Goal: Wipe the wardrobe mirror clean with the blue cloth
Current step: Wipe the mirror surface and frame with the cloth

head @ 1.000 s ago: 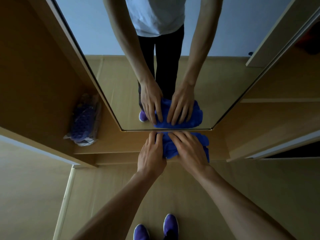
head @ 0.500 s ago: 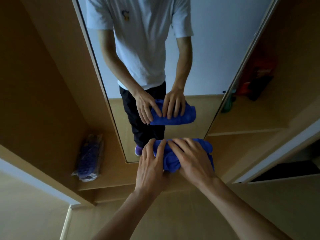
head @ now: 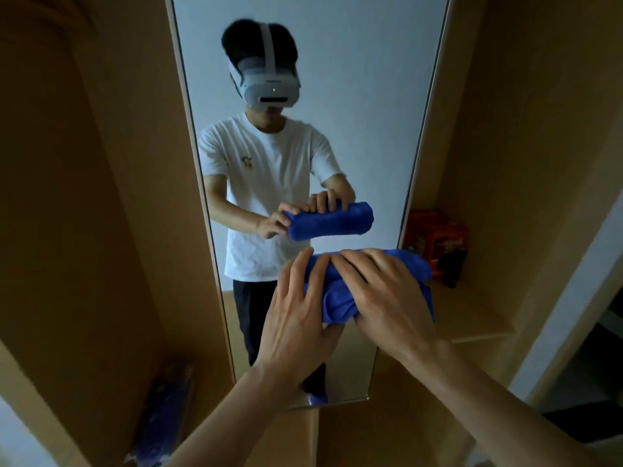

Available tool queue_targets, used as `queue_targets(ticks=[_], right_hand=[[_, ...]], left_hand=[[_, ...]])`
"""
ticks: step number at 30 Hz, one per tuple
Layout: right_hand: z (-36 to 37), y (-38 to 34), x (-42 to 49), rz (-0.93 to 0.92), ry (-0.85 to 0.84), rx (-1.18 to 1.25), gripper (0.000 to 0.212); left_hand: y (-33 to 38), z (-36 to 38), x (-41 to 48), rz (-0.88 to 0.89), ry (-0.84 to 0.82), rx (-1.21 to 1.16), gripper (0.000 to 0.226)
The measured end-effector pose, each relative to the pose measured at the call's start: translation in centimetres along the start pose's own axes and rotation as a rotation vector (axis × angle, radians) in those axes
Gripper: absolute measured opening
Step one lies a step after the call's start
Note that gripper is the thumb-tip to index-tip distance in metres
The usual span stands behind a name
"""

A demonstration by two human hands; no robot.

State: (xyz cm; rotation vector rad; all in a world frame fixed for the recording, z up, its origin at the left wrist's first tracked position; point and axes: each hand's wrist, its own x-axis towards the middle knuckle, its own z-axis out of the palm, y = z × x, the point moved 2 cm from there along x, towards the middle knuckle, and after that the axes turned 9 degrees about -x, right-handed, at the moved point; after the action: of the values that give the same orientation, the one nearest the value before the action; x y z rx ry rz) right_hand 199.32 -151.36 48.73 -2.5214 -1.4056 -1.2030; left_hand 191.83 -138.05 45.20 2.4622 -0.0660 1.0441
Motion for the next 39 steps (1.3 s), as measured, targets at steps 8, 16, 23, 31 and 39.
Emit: queue_targets(ticks=[8, 16, 23, 31, 39], right_hand=[[-5.8, 5.8, 4.7, -0.046, 0.239, -0.085, 0.052], [-9.6, 11.9, 8.1, 0.003, 0.327, -0.098, 0.069], [-11.7, 16.3, 10.8, 0.003, 0.416, -0.191, 0.073], [-15.2, 19.7, 16.5, 0.037, 0.543, -0.340, 0.051], [-18.4, 21.7, 20.8, 0.023, 0.691, -0.431, 0.044]], left_hand=[[4.7, -4.1, 7.7, 0.165, 0.144, -0.024, 0.065], [7.8, -5.8, 14.3, 0.260, 0.262, 0.058, 0.056], [10.1, -7.0, 19.5, 0.400, 0.356, 0.158, 0.059], [13.4, -8.9, 26.5, 0.385, 0.380, 0.230, 0.087], [16.2, -11.9, 31.2, 0.347, 0.460, 0.306, 0.087]])
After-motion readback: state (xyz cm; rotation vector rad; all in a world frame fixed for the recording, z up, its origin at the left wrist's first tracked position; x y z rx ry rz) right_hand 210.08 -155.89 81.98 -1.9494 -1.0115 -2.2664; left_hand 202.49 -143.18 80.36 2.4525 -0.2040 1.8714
